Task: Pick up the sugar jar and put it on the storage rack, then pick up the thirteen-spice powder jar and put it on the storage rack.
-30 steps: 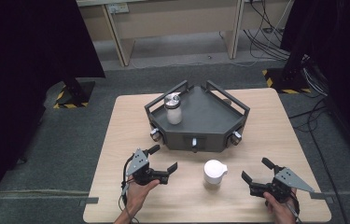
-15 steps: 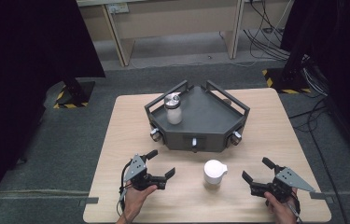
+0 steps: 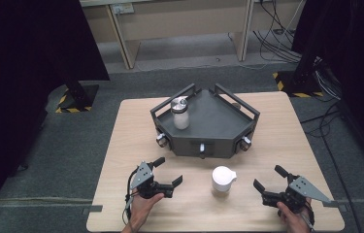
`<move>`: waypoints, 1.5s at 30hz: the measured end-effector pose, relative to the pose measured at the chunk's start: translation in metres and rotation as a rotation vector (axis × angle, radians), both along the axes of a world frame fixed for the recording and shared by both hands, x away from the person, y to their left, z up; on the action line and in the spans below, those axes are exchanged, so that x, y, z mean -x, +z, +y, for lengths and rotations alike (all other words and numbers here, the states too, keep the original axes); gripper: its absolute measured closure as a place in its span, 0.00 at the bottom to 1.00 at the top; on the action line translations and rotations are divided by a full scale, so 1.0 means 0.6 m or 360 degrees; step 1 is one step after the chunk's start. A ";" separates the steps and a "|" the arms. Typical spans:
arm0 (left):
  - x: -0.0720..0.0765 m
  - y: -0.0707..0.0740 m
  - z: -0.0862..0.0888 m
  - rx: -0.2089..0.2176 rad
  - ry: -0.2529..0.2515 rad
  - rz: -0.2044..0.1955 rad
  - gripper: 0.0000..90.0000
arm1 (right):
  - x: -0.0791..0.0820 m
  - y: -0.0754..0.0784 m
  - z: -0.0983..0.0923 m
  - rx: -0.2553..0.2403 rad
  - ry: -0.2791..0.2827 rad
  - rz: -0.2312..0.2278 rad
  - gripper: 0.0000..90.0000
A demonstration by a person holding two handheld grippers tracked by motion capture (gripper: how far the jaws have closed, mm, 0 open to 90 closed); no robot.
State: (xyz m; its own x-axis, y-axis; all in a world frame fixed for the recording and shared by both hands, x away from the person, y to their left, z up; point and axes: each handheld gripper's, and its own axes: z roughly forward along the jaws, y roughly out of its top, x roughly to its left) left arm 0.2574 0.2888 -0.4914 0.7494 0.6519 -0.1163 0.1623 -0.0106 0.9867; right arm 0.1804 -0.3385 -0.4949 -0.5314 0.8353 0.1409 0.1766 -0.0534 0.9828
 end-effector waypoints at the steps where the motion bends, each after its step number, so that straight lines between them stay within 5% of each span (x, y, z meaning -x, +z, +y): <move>1: 0.001 -0.001 0.000 0.0004 0.0002 0.0003 0.01 | 0.000 0.000 0.000 0.0000 -0.0003 -0.0002 0.00; 45: 0.008 -0.004 -0.001 0.0004 0.0023 -0.0003 0.01 | -0.005 0.003 0.006 0.0050 0.0040 -0.0010 0.00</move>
State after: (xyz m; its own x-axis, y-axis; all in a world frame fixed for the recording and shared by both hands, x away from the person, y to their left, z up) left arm 0.2527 0.2882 -0.4936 0.7401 0.6623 -0.1168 0.1607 -0.0056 0.9870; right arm 0.1832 -0.3348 -0.4930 -0.5530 0.8257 0.1112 0.1711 -0.0181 0.9851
